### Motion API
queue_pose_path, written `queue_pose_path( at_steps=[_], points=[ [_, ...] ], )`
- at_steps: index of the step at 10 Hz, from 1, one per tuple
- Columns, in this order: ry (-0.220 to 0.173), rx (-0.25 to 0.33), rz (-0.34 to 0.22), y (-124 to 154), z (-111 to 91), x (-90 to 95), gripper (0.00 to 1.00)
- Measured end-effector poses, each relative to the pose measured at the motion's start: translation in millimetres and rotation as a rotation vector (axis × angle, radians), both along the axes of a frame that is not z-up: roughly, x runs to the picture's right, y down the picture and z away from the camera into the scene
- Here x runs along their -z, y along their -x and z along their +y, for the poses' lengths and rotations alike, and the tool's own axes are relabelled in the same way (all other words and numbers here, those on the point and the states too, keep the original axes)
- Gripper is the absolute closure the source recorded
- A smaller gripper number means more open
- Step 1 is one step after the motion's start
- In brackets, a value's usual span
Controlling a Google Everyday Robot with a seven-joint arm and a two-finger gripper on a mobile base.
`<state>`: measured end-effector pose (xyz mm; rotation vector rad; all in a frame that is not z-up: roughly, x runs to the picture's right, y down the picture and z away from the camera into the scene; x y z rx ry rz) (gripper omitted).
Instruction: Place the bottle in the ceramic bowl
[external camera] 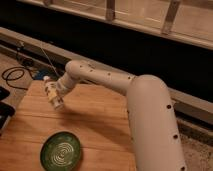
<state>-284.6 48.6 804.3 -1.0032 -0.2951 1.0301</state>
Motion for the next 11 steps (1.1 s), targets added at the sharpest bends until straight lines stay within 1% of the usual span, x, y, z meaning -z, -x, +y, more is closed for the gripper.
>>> queue_pose_path(
  at_steps=[1, 3, 5, 6, 7, 9, 10, 11],
  points=[
    [0.001, -0.001, 0.022, -6.7, 3.4, 4.8, 1.0],
    [0.004, -0.027, 0.059, -32.8, 20.4, 21.3, 1.0],
    [0.015, -0.062, 0.088, -60.6, 46.0, 41.7, 1.0],
    [0.025, -0.083, 0.104, -71.6, 66.3, 57.3, 1.0],
    [0.035, -0.094, 0.113, -73.7, 82.6, 69.8, 1.0],
    [0.064, -0.097, 0.122, -66.7, 113.1, 94.5, 1.0],
    [0.079, -0.085, 0.112, -61.7, 122.9, 102.0, 1.0],
    [0.081, -0.086, 0.112, -62.0, 123.5, 102.7, 1.0]
  ],
)
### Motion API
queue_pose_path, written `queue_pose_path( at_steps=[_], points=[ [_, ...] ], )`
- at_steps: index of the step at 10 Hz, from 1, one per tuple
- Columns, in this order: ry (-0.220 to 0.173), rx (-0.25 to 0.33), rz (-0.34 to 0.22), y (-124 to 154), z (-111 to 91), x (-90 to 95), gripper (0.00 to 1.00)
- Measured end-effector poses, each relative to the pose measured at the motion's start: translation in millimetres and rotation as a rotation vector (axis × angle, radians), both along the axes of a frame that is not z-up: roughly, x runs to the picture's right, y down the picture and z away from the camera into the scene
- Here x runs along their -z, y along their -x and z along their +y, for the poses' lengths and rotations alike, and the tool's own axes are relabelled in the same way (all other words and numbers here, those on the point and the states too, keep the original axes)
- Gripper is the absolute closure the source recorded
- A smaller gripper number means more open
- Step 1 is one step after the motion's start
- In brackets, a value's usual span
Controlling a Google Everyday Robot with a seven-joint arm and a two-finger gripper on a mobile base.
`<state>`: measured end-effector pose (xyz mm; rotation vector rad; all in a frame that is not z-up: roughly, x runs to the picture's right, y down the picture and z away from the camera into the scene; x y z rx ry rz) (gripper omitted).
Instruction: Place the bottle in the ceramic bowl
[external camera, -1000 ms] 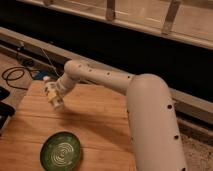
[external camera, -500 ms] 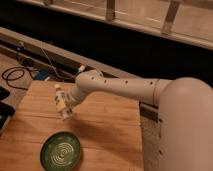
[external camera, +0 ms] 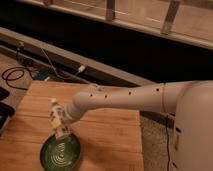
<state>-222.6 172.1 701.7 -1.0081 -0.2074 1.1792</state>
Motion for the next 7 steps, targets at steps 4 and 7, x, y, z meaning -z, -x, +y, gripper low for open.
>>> queue_pose_path(
  at_steps=[4, 7],
  points=[
    [-0.001, 0.0, 0.001, -0.2, -0.7, 0.0, 1.0],
    [0.006, 0.008, 0.015, -2.4, 4.7, 1.2, 1.0]
  ],
)
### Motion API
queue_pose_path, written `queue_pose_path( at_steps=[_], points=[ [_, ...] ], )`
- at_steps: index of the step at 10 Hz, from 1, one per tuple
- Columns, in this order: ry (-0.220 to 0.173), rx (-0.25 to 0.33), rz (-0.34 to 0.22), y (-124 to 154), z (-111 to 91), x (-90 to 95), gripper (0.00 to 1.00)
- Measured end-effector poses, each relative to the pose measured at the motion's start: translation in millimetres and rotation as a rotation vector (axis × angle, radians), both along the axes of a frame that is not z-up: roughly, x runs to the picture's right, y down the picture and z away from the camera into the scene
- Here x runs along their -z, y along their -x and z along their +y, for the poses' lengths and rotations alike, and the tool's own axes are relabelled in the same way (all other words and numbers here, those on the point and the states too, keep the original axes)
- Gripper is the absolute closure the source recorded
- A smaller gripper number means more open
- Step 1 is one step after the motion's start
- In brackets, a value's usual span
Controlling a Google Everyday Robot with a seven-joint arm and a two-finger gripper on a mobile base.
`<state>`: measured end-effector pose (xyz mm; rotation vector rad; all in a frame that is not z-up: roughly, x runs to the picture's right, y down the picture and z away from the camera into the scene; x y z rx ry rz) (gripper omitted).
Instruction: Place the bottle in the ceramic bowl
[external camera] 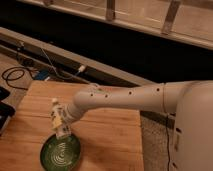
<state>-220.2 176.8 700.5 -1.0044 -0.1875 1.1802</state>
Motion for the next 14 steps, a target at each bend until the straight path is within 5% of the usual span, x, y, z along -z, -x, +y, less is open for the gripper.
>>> queue_pose_path(
  at_steps=[5, 8, 10, 14],
  points=[
    [0.084, -0.028, 0.055, -32.9, 69.3, 17.3, 1.0],
    [0.201, 0.031, 0.043, -23.3, 97.9, 23.0, 1.0],
    [0.235, 0.054, 0.031, -20.2, 103.2, 25.4, 0.99],
    [0.234, 0.053, 0.031, -20.2, 102.9, 25.4, 0.6]
  ],
)
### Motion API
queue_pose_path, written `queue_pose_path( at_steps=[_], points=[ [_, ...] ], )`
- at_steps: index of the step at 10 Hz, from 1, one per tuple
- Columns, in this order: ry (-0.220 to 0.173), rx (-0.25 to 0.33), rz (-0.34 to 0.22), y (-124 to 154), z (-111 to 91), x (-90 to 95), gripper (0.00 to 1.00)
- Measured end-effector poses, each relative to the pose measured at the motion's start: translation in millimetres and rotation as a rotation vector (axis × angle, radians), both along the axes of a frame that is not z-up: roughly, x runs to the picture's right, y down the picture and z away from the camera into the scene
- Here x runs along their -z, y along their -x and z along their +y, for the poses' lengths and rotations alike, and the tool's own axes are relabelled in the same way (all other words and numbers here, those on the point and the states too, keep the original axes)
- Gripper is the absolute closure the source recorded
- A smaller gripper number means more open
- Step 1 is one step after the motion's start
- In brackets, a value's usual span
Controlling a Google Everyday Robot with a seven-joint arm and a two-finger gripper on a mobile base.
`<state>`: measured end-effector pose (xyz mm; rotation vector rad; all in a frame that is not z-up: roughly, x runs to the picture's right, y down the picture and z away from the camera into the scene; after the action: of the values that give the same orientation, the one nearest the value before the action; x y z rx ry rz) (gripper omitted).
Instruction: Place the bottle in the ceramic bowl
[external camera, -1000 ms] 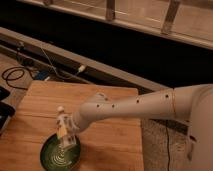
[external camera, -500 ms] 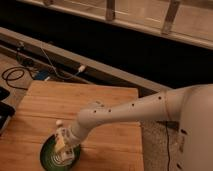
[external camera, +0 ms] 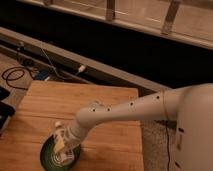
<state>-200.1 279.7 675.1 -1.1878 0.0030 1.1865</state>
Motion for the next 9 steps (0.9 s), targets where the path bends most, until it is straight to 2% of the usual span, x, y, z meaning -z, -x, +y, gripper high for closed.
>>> queue_pose_path(
  at_steps=[2, 3, 9],
  points=[
    [0.0, 0.0, 0.0, 0.1, 0.0, 0.1, 0.43],
    [0.0, 0.0, -0.001, 0.4, 0.0, 0.3, 0.38],
    [0.001, -0.001, -0.001, 0.4, 0.3, 0.0, 0.37]
  ],
)
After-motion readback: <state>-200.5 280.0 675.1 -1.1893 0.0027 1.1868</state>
